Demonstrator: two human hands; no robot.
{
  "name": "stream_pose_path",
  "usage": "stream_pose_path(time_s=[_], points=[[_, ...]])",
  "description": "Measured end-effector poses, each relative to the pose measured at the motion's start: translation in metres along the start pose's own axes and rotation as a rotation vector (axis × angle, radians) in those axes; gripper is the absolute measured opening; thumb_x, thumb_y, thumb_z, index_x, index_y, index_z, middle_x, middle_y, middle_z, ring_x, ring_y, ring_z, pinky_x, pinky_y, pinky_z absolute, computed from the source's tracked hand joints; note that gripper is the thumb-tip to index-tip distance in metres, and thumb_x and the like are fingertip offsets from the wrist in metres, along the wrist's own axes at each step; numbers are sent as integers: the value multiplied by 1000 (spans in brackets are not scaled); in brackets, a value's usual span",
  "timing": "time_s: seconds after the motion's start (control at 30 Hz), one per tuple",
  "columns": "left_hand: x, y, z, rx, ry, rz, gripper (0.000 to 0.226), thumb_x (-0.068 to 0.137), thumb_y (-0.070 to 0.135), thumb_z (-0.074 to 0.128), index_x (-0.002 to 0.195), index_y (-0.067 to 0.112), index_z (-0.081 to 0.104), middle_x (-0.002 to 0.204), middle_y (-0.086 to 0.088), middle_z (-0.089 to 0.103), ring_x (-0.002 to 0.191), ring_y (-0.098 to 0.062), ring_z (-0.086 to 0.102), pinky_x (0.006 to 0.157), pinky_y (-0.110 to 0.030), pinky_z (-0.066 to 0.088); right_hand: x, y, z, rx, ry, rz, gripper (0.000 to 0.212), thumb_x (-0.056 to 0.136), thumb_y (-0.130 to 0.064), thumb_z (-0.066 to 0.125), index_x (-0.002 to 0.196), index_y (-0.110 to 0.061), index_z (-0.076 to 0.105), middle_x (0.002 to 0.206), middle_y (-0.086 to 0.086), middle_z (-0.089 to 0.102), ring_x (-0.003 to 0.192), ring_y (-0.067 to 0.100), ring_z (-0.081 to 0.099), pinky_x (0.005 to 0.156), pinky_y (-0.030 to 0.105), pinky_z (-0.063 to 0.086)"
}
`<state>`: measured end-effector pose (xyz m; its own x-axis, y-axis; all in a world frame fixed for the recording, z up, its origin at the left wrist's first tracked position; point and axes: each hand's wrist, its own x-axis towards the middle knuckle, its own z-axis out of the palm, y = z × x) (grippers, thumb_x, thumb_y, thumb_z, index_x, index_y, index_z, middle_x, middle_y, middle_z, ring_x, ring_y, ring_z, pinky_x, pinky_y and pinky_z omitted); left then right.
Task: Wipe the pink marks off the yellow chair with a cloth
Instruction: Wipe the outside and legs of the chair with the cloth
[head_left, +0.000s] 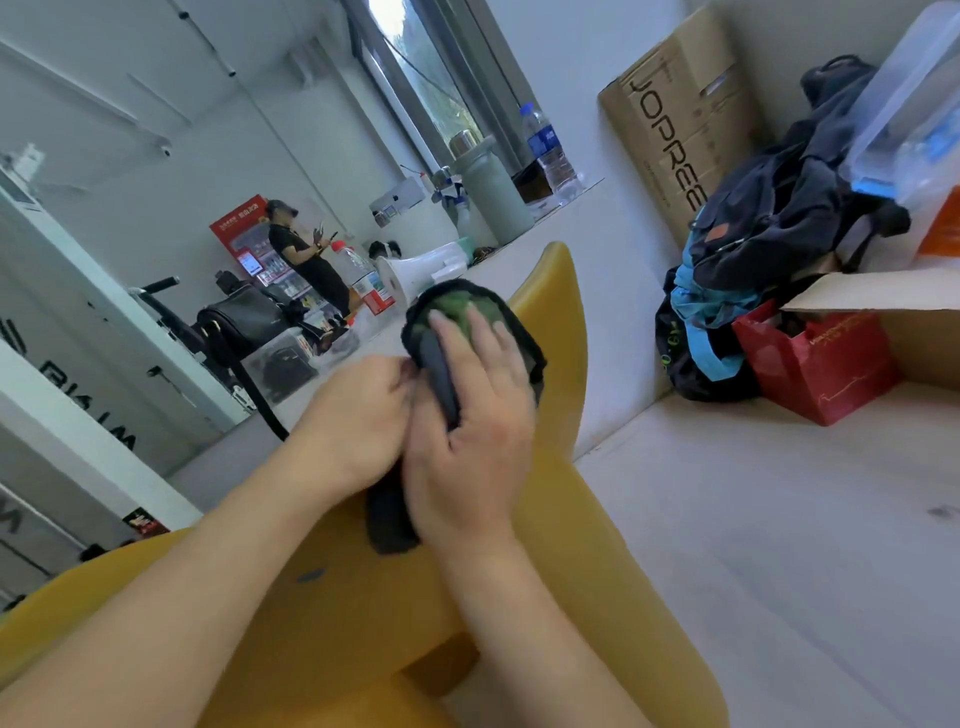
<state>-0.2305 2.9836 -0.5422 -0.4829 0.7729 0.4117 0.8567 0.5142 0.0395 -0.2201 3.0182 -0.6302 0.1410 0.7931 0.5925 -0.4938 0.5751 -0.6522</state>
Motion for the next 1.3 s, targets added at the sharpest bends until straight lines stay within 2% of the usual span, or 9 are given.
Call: stream_pose_path(time_s=[0.07,0.27,0.47,0.53,0.7,0.83,0.97,1.17,1.3], points=[[0,-3,2,14,15,-17,44,99,28,37,58,15,41,62,-7,54,66,-28,51,60,-36,36,5,28,-6,14,1,-57,40,90,-23,51,127,-14,61,136,7,58,131,23,49,108,42,38],[0,2,7,-26,19,-58,51,101,35,31,55,15,37,45,5,38,46,-16,40,51,-31,28,27,94,-33,177,141,801,26,99,-26,47,117,-19,64,106,-5,67,112,21,59,89,28,44],[-1,-14,-2,-196,-11,-132,45,87,43,41,78,5,64,77,-15,68,80,-33,64,78,-49,51,-45,-8,5,-105,-36,-37,42,97,-31,41,137,-24,50,148,3,46,141,20,36,109,47,34],[-7,-12,-5,-164,-23,-105,55,96,44,39,76,-4,58,63,-18,58,63,-30,56,72,-49,46,-14,24,-7,-47,4,7,41,97,-33,44,134,-20,54,143,6,51,136,22,43,106,48,39],[-5,-1,0,-107,44,-71,61,98,45,33,61,-3,40,46,0,32,44,-17,34,53,-35,30,31,80,-27,85,166,654,34,97,-34,44,123,-20,61,110,-5,66,114,19,59,96,35,46],[-6,-5,-1,-181,93,-62,60,98,43,36,53,4,46,45,1,47,46,-11,42,56,-31,35,-60,-5,8,-187,74,62,45,90,-29,48,133,-18,51,145,8,49,137,24,42,110,43,34],[-14,-12,-6,-191,47,-13,65,96,50,32,58,1,51,50,-4,54,51,-16,49,61,-35,39,-48,15,1,-174,-24,-181,38,96,-31,45,132,-20,46,146,7,44,140,22,39,109,45,34],[-22,-11,-3,-90,29,95,46,97,38,40,72,4,57,48,3,48,48,-12,45,57,-35,38,15,80,-38,59,71,640,29,98,-30,50,115,-10,62,107,-2,66,108,20,61,92,36,47],[-29,4,0,-139,218,118,23,92,18,55,107,23,71,101,13,68,92,0,56,87,-15,43,13,111,-82,-397,-446,890,19,94,-28,50,85,-14,55,94,13,64,99,34,60,76,35,43]])
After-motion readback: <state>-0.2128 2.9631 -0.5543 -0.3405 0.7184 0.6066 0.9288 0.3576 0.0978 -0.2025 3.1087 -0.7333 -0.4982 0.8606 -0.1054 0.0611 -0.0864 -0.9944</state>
